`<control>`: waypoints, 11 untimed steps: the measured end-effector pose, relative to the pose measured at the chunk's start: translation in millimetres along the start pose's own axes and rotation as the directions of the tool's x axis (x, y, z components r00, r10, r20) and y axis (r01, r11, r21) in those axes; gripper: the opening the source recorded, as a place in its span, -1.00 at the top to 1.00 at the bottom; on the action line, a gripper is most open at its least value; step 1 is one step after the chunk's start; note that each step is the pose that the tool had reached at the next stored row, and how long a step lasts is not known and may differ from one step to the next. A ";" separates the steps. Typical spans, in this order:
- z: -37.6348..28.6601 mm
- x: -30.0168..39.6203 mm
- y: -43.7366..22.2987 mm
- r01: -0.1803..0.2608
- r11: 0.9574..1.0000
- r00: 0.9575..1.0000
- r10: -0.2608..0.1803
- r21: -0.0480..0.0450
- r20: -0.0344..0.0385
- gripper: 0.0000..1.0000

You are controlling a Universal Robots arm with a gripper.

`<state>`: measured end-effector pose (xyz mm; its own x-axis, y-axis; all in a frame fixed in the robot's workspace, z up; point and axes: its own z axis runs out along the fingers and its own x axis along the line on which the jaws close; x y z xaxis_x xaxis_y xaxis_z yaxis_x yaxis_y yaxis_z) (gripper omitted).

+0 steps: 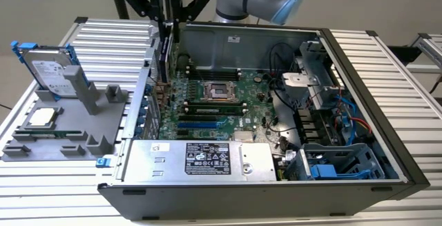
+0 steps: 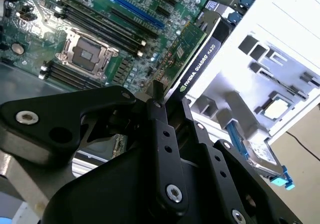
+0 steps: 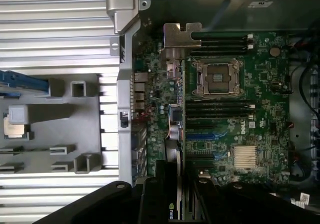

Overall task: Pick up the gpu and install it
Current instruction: 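Pick up the gpu and move the gpu toward the slot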

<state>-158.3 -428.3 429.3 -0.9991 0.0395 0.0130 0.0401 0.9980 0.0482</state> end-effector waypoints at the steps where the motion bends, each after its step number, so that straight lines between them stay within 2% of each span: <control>1: 0.0 -1.4 0.1 0.000 1.000 1.000 0.000 0.000 -0.002 1.00; 11: -0.1 -15.7 1.0 -0.001 1.000 1.000 0.002 0.004 -0.028 1.00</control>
<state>-142.5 -428.0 429.3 -0.9984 0.0396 0.0409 0.0414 0.9981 0.0446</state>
